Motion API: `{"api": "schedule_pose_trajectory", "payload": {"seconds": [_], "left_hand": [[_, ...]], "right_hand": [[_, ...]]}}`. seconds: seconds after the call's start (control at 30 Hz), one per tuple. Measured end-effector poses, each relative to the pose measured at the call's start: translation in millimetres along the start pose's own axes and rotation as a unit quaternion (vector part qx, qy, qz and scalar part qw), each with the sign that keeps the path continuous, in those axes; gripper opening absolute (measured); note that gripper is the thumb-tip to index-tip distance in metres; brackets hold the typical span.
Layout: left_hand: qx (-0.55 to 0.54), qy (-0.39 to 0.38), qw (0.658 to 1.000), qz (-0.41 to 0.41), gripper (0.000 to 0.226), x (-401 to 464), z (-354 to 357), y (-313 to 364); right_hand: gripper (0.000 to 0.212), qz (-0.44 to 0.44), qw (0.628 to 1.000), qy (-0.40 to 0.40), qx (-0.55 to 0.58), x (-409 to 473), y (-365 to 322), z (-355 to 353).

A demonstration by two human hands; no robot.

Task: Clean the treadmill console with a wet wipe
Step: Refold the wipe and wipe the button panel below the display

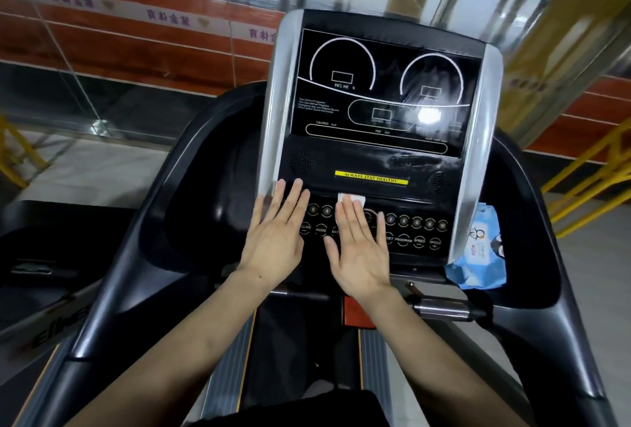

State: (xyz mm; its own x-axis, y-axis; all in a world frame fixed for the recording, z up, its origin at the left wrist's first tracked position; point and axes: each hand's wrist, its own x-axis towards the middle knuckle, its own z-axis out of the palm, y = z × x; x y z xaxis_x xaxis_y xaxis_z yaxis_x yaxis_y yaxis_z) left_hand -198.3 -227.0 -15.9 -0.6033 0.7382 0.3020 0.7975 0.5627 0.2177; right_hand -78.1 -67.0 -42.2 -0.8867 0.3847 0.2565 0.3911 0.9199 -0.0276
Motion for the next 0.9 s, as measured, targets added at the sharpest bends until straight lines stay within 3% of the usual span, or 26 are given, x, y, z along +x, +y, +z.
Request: {"api": "schedule_pose_trajectory", "payload": {"seconds": [0.53, 0.9], "left_hand": [[0.011, -0.048, 0.998, 0.038, 0.084, 39, 23, 131], [0.048, -0.094, 0.994, 0.025, 0.083, 44, 28, 160]], "right_hand": [[0.068, 0.044, 0.999, -0.015, 0.013, -37, 151, -17], [0.069, 0.075, 0.996, 0.013, 0.053, -55, 175, -12]]}}
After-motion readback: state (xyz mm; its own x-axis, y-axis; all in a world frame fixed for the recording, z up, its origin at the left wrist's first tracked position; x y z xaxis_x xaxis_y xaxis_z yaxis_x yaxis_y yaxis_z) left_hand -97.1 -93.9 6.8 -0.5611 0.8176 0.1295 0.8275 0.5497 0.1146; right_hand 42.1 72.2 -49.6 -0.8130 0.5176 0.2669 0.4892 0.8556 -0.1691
